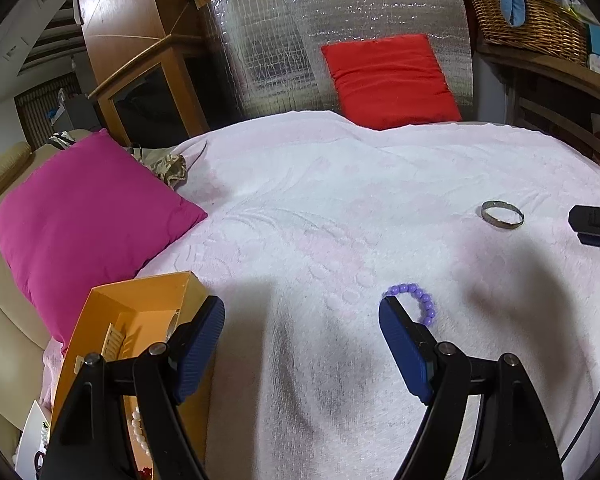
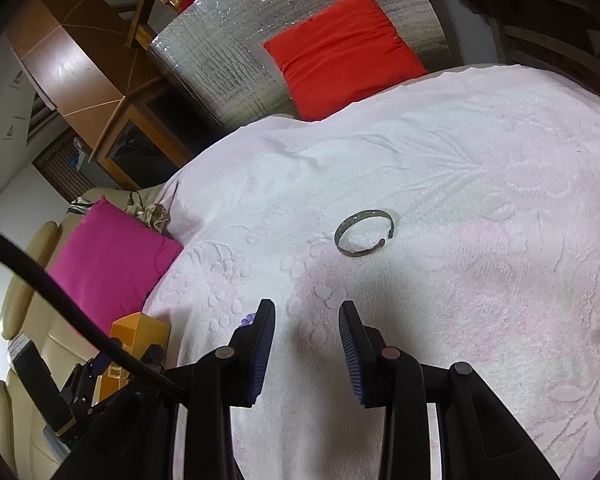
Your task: Organize jewelry
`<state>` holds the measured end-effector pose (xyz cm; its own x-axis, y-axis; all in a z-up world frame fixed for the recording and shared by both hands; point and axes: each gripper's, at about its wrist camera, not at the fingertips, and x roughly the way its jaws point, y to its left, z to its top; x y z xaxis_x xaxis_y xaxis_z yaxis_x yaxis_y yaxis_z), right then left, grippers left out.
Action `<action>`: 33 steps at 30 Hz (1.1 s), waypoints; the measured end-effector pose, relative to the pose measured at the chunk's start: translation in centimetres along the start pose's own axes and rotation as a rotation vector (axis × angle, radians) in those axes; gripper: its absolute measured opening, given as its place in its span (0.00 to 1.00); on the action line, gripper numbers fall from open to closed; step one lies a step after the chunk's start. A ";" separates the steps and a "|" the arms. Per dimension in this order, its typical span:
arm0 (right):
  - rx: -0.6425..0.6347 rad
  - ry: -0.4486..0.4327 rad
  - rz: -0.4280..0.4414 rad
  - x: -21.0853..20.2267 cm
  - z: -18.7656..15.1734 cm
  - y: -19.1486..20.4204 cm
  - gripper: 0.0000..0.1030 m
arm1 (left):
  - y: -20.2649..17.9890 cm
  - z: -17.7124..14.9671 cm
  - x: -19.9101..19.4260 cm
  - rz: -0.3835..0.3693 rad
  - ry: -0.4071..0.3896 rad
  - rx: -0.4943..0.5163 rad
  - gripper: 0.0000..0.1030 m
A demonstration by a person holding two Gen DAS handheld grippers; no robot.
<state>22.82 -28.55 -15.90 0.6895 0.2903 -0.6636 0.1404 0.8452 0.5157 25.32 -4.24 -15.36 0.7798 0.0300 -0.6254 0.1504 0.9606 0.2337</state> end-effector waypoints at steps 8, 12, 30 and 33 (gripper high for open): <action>0.054 -0.003 -0.040 0.7 0.8 -1.9 0.35 | 1.1 -1.0 1.9 -0.024 0.078 -0.005 0.78; 0.087 0.000 -0.062 1.4 1.5 -3.2 0.35 | 1.6 -1.5 2.9 -0.027 0.112 -0.013 0.78; 0.045 0.010 -0.147 6.5 3.4 -4.0 0.65 | -0.5 -2.0 4.6 -0.071 0.161 0.036 0.78; -0.007 0.008 -0.191 7.6 3.9 -3.7 0.65 | -0.3 -2.1 4.6 -0.072 0.162 0.042 0.78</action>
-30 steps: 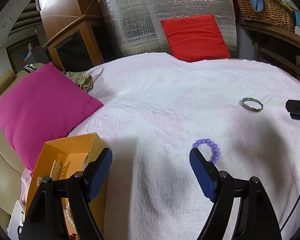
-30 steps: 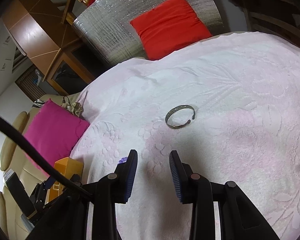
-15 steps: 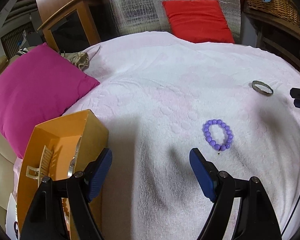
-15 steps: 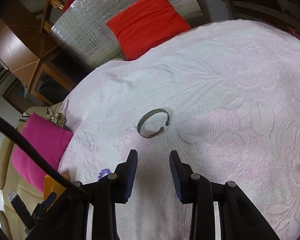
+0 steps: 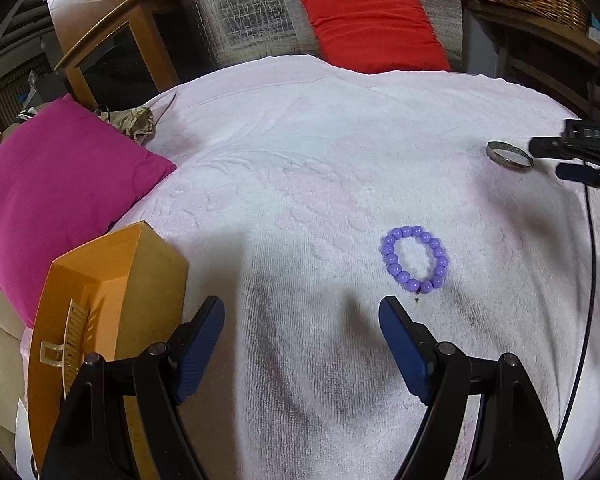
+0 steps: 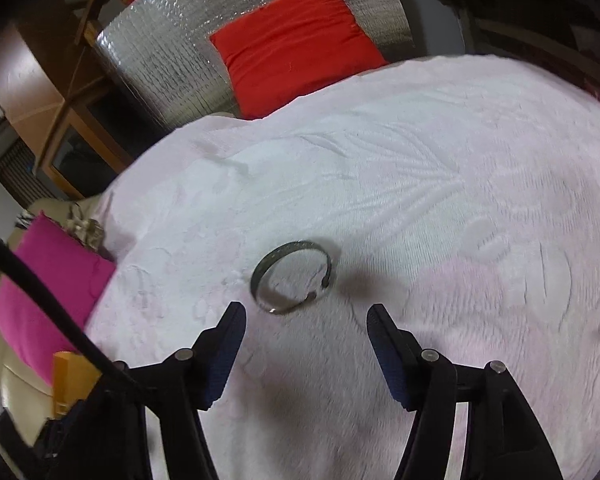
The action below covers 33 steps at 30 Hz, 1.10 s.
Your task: Organize jewelry
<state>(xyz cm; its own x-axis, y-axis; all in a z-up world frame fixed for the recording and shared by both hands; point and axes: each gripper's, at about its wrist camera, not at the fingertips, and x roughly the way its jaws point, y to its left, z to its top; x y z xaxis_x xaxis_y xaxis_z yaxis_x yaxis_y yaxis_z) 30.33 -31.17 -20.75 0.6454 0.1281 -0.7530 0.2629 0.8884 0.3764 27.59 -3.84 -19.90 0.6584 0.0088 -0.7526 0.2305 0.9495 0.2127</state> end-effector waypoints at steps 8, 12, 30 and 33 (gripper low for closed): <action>-0.086 0.005 -0.083 3.4 0.7 1.9 0.70 | 1.1 -0.4 0.2 0.007 0.007 -0.011 0.78; -0.125 -0.015 -0.144 4.4 0.8 3.1 0.74 | 1.8 -0.7 0.1 0.012 0.008 -0.012 0.78; -0.175 0.053 -0.230 2.0 -2.0 2.6 0.62 | -0.2 0.5 0.0 -0.077 -0.015 -0.049 0.78; -0.153 0.084 -0.222 0.3 -3.1 1.4 0.63 | -1.6 0.8 0.3 -0.123 -0.021 -0.036 0.78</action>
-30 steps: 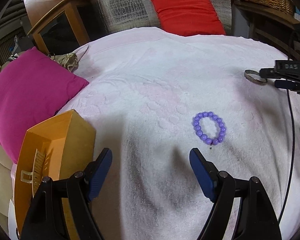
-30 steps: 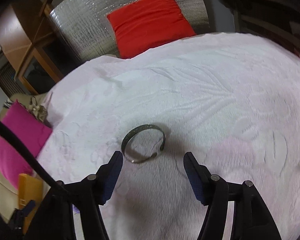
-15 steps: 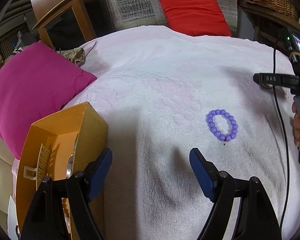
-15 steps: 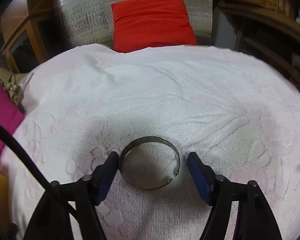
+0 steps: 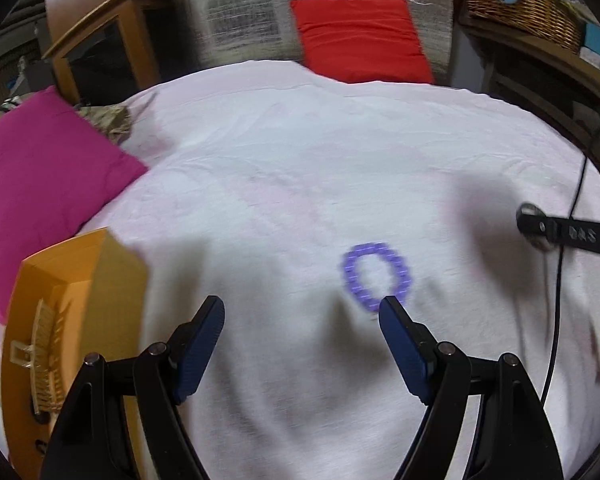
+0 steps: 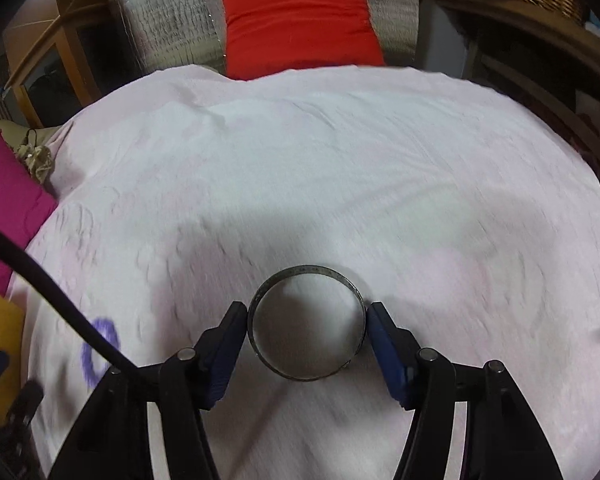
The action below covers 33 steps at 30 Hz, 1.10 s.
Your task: Organize jewelry
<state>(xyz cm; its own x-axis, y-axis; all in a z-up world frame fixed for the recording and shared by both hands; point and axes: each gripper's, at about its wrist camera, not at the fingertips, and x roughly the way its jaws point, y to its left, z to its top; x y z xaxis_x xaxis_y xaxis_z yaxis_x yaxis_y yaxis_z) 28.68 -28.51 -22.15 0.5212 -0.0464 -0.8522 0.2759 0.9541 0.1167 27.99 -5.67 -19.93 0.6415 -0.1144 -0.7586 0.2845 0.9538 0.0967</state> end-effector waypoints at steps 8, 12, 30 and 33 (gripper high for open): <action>0.059 -0.007 0.037 -4.4 -3.1 -3.0 0.63 | -2.0 0.7 2.1 -0.100 0.034 -0.061 0.78; 0.096 -0.014 0.052 -5.7 -4.0 -3.9 0.63 | -1.9 0.9 3.9 -0.142 0.081 -0.123 0.78; 0.083 0.039 0.054 -3.5 -3.2 -2.8 0.63 | -0.8 0.3 4.7 -0.236 0.111 -0.155 0.12; 0.082 0.025 0.078 -4.0 -3.1 -2.3 0.63 | -0.2 -0.2 4.0 -0.263 0.131 -0.170 0.10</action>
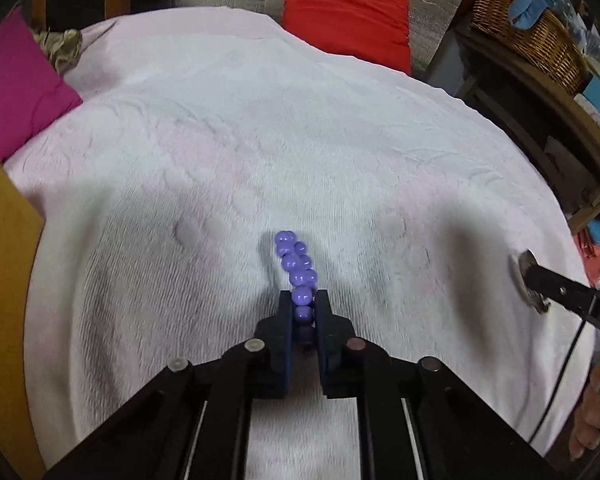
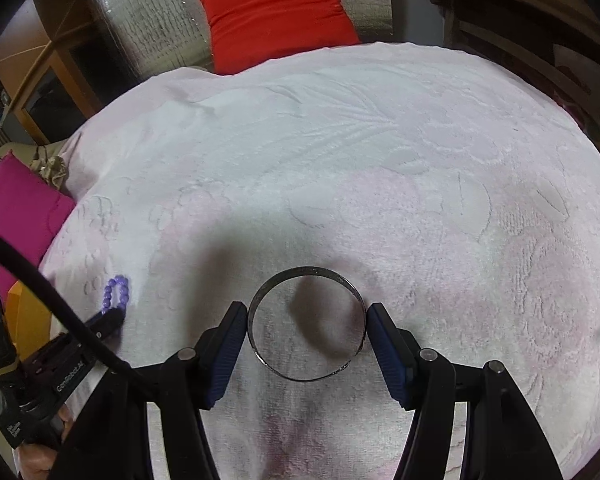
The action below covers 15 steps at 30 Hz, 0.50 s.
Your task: Organize jewelry
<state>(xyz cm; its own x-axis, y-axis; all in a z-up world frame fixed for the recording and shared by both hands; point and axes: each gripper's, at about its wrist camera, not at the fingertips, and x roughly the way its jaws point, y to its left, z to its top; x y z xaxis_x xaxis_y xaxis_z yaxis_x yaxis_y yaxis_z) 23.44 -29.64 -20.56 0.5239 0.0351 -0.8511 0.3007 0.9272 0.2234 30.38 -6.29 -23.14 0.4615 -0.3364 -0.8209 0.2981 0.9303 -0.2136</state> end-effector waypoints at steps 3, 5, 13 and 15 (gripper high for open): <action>-0.014 -0.008 0.033 -0.3 -0.1 0.8 0.63 | -0.1 -0.8 -0.9 0.006 0.014 0.020 0.09; -0.034 -0.002 0.047 -0.1 -0.2 1.5 0.63 | 0.1 -1.5 -1.6 0.005 0.022 0.032 0.09; -0.152 0.053 0.015 2.1 -1.0 3.5 0.64 | 0.6 -1.9 -2.3 0.001 0.052 0.044 0.18; -0.194 0.053 0.020 2.1 -0.9 3.6 0.68 | 0.6 -1.7 -2.5 -0.001 0.055 0.049 0.29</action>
<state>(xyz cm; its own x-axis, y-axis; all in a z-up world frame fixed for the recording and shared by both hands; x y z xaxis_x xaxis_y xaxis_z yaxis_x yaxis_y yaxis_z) 24.89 -25.87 -21.93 0.4841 0.0694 -0.8722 0.1282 0.9805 0.1492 27.96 -4.66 -22.08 0.4151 -0.3276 -0.8488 0.3399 0.9212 -0.1893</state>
